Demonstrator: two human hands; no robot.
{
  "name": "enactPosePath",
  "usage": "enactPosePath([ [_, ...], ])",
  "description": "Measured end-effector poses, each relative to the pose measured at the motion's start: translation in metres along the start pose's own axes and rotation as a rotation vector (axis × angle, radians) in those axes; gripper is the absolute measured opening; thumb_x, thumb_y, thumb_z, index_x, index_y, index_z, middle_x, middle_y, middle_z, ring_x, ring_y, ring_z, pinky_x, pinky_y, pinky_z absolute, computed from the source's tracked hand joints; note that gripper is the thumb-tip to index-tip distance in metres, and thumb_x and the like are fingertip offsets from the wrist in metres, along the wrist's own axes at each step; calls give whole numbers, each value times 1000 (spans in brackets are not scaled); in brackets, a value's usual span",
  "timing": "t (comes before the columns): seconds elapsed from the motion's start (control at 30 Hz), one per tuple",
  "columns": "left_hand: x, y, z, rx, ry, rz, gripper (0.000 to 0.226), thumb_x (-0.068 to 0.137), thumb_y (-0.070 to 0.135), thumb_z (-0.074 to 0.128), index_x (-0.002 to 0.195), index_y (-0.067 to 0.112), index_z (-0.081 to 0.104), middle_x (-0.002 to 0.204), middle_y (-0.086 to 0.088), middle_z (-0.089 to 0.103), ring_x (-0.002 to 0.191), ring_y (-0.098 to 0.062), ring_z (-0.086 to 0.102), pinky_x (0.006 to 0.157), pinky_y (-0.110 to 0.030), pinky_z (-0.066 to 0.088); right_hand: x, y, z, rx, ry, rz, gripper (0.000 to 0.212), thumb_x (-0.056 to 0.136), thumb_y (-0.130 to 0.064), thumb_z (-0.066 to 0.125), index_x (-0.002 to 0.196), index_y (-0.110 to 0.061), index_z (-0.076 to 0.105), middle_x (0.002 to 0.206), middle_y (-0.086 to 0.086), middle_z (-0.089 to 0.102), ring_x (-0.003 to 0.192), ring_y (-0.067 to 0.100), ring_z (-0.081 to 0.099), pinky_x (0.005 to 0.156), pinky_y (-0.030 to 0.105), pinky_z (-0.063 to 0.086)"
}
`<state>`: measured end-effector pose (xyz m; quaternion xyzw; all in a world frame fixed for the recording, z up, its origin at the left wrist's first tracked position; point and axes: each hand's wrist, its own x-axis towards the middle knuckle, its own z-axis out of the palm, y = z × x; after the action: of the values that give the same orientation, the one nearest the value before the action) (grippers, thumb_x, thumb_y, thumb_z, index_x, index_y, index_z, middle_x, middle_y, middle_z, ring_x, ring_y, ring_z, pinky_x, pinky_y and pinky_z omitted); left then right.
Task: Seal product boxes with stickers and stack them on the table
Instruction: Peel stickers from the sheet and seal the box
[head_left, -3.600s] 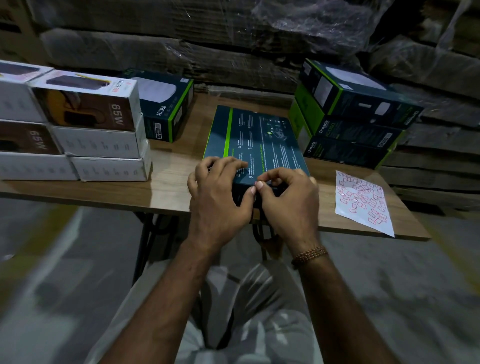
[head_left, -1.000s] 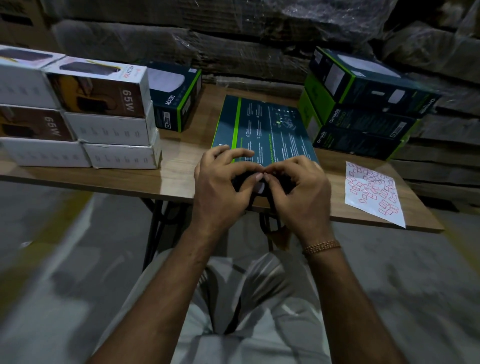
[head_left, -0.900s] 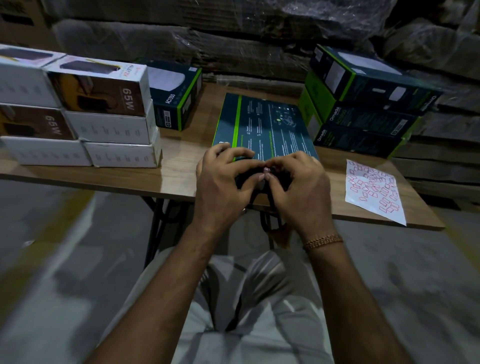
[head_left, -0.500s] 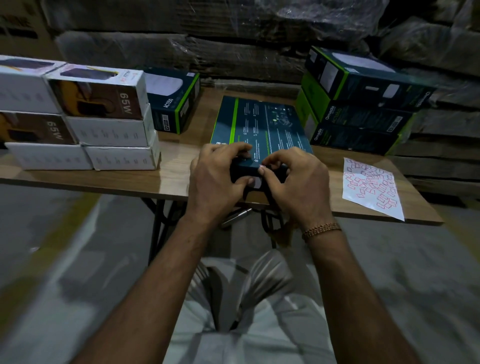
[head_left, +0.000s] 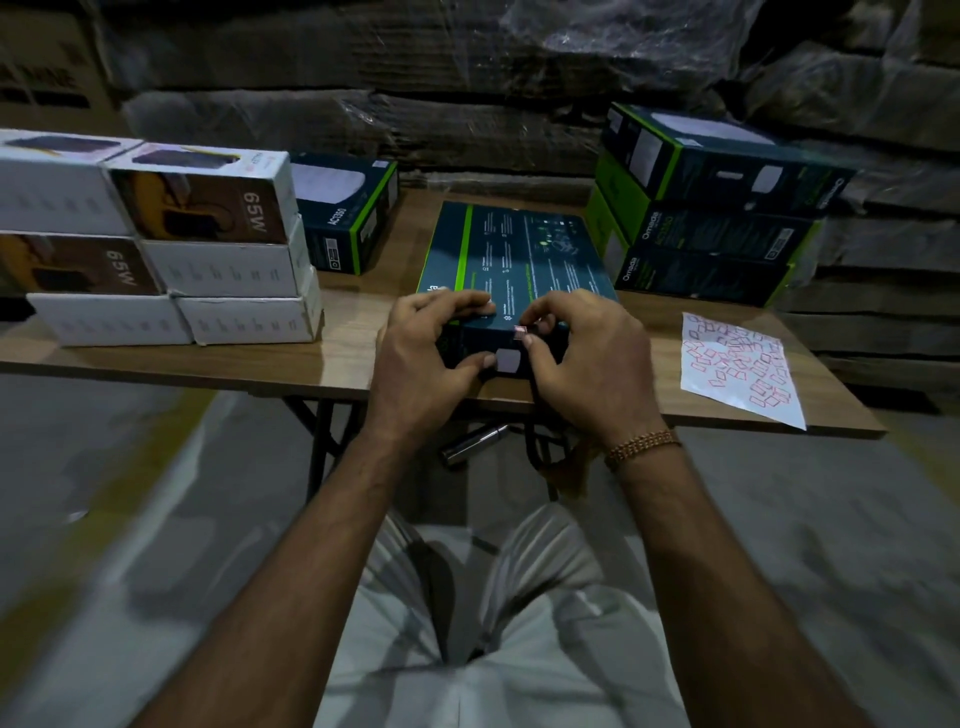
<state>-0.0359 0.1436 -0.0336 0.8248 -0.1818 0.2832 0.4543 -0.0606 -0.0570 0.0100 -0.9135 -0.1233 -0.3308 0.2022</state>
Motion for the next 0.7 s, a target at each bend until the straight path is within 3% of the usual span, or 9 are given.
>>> enactPosePath([
  [0.07, 0, 0, 0, -15, 6, -10, 69, 73, 28, 92, 136, 39, 66, 131, 11, 65, 135, -12, 54, 112, -46, 51, -3, 2, 0, 23, -1, -1, 14, 87, -31, 71, 101, -33, 72, 91, -14, 63, 87, 11, 57, 72, 33, 50],
  [0.13, -1, 1, -1, -5, 10, -12, 68, 73, 27, 92, 135, 39, 67, 132, 13, 63, 135, -11, 53, 111, -47, 51, -2, 0, 0, 53, 8, 17, 12, 88, -39, 74, 98, -33, 73, 89, -15, 63, 85, 9, 57, 70, 30, 48],
  [0.2, -1, 2, 0, 15, 11, -5, 66, 74, 28, 91, 134, 41, 66, 131, 17, 62, 134, -9, 51, 110, -48, 51, 0, -3, 1, 54, 22, 38, 16, 88, -47, 75, 95, -33, 74, 86, -15, 64, 83, 9, 58, 69, 30, 48],
  [0.3, -1, 0, 0, 22, 10, -1, 64, 73, 38, 86, 134, 42, 66, 130, 17, 64, 134, -7, 50, 110, -47, 51, 2, -3, 0, 52, 11, 36, 13, 89, -43, 76, 93, -32, 73, 85, -14, 65, 83, 8, 60, 69, 30, 50],
  [0.4, 0, -1, 2, 21, 15, -11, 66, 71, 44, 82, 134, 43, 65, 131, 15, 65, 135, -8, 51, 111, -48, 50, 1, 1, -1, 40, -19, 18, 10, 90, -34, 74, 100, -33, 72, 88, -15, 65, 86, 9, 59, 74, 34, 55],
  [0.57, -1, -3, 3, 19, 31, 2, 65, 72, 38, 86, 134, 42, 65, 131, 14, 63, 135, -9, 51, 110, -48, 50, -6, -3, 0, 146, 51, 2, 28, 91, -33, 76, 117, -32, 67, 93, -13, 63, 88, 10, 61, 73, 35, 55],
  [0.7, -1, -5, 4, -10, 35, -1, 65, 73, 30, 91, 132, 41, 67, 133, 8, 63, 134, -9, 52, 110, -44, 52, -14, -3, 8, 95, 104, -31, 14, 93, -31, 76, 107, -29, 75, 100, -9, 57, 85, 9, 59, 66, 35, 53],
])
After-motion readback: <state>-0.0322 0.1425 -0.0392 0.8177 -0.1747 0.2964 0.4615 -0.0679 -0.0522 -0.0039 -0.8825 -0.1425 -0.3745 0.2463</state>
